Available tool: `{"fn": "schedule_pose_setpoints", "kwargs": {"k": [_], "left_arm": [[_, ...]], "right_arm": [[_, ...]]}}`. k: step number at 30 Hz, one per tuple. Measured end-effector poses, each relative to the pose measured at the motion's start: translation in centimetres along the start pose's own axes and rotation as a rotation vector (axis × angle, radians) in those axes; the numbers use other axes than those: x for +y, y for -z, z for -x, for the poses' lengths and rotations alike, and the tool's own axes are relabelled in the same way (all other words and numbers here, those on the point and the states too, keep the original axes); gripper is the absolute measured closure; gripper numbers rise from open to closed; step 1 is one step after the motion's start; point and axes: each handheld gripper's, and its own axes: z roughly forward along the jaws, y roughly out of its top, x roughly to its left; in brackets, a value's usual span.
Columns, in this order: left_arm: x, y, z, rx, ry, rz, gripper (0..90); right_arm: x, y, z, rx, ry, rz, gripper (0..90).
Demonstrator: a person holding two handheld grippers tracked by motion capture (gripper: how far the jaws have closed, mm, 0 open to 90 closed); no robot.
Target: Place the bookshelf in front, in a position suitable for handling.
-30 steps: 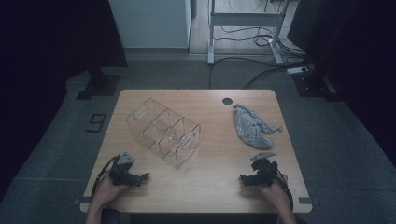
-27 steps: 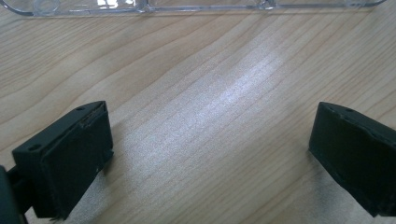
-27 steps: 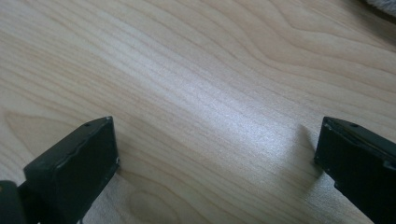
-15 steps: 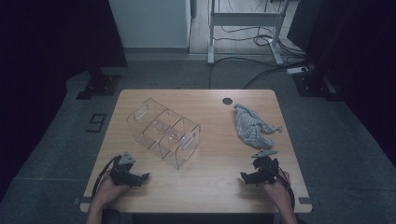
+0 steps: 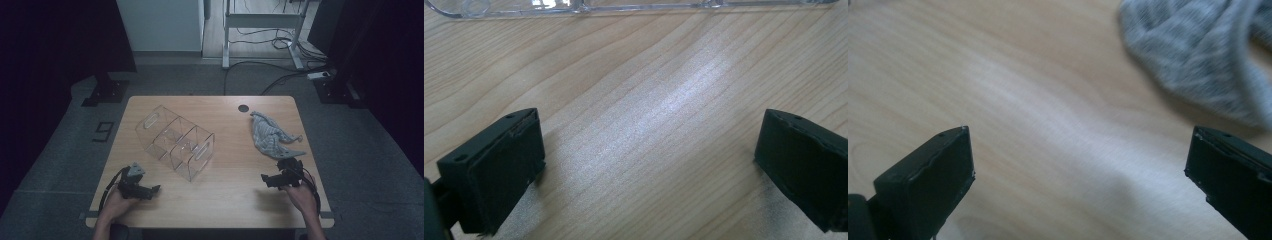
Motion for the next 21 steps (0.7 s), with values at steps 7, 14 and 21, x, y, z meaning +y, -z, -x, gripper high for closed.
{"fn": "schedule_pose_setpoints", "kwargs": {"k": [7,14,21], "left_arm": [[0.0,0.0,0.0,0.001,0.001,0.000,0.0],[0.1,-0.1,0.0,0.004,0.005,0.001,0.0],[0.1,-0.1,0.0,0.007,0.008,0.001,0.0]], "right_arm": [[1.3,-0.5,1.6,0.000,-0.025,0.008,0.0],[2.9,-1.8,2.9,-0.018,-0.020,0.016,0.0],[4.6,-3.0,4.2,-0.038,-0.020,0.010,0.0]]}}
